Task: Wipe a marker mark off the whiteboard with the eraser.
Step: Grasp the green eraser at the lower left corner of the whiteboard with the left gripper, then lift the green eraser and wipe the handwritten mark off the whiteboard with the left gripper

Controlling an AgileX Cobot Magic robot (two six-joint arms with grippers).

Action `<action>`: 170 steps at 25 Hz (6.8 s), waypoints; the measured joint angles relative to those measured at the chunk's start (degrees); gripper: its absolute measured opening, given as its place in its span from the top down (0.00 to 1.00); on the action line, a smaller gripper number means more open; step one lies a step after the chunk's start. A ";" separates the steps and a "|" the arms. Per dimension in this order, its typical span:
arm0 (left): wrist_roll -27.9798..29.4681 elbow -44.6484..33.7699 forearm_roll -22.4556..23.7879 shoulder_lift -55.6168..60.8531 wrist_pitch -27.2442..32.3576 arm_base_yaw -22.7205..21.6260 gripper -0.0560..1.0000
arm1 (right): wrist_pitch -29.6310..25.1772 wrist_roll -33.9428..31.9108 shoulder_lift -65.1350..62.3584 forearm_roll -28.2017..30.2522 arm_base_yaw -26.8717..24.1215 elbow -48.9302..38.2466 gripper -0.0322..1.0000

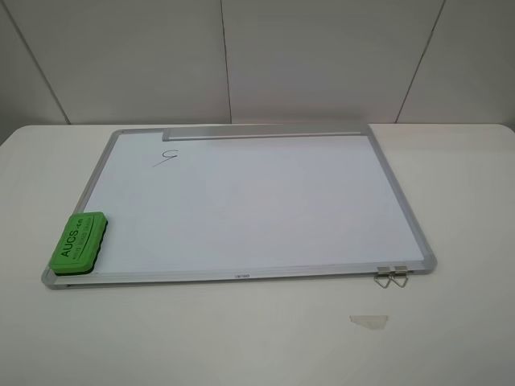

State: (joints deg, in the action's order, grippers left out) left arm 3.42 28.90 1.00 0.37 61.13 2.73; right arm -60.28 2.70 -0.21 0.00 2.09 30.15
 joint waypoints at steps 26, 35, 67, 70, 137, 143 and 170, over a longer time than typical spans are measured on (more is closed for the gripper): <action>5.28 0.29 -1.00 -1.45 -0.05 0.00 0.25 | 0.00 0.00 0.00 0.00 0.00 0.00 0.18; 5.84 10.48 -1.49 -24.22 1.67 0.00 0.25 | 0.00 0.00 0.00 0.00 0.00 0.00 0.18; 6.26 18.86 -4.21 -90.45 -17.60 0.00 0.25 | 0.00 0.00 0.00 0.00 0.00 0.00 0.18; 6.21 18.86 -4.81 -93.26 -20.47 0.00 0.25 | 0.00 0.00 0.00 0.00 0.00 0.00 0.18; 3.24 25.86 -9.23 -96.22 -19.06 0.00 0.38 | 0.00 0.00 0.00 0.00 0.00 0.00 0.18; 1.91 36.37 -9.18 -95.51 -9.35 0.00 0.38 | 0.00 0.00 0.00 0.00 0.00 0.00 0.18; -10.18 90.54 -8.96 -139.71 1.39 8.00 0.38 | 0.00 0.00 0.00 0.00 0.00 0.00 0.18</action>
State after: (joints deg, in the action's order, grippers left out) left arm -6.76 119.44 -7.96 -139.34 62.51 10.73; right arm -60.28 2.70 -0.21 0.00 2.09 30.15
